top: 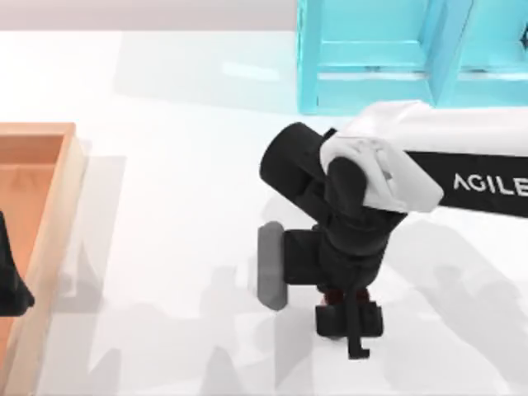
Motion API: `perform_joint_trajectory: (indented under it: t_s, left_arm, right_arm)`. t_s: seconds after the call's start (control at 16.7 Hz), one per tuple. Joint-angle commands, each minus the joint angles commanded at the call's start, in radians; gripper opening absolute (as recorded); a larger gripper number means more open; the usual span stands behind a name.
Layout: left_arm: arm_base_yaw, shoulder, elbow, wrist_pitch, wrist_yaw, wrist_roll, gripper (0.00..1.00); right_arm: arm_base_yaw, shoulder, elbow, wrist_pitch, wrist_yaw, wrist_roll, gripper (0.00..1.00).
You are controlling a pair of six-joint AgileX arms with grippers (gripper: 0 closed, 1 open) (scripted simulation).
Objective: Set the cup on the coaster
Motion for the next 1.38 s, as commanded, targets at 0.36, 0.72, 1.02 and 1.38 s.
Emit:
perform_joint_trajectory:
  t_s: [0.36,0.72,1.02,1.38]
  left_arm:
    - [0.000,0.000,0.000,0.000,0.000,0.000,1.00]
    - [0.000,0.000,0.000,0.000,0.000,0.000,1.00]
    - [0.000,0.000,0.000,0.000,0.000,0.000,1.00]
    - [0.000,0.000,0.000,0.000,0.000,0.000,1.00]
  right_arm:
    - [-0.215,0.009,0.065,-0.083,0.006,0.067,0.00]
    - [-0.721,0.006,0.146,-0.241,0.024,0.213,0.00]
    - [-1.083,-0.019,0.201,-0.348,0.032,0.331,0.00]
    - [-1.187,-0.039,0.218,-0.380,0.030,0.378,0.00]
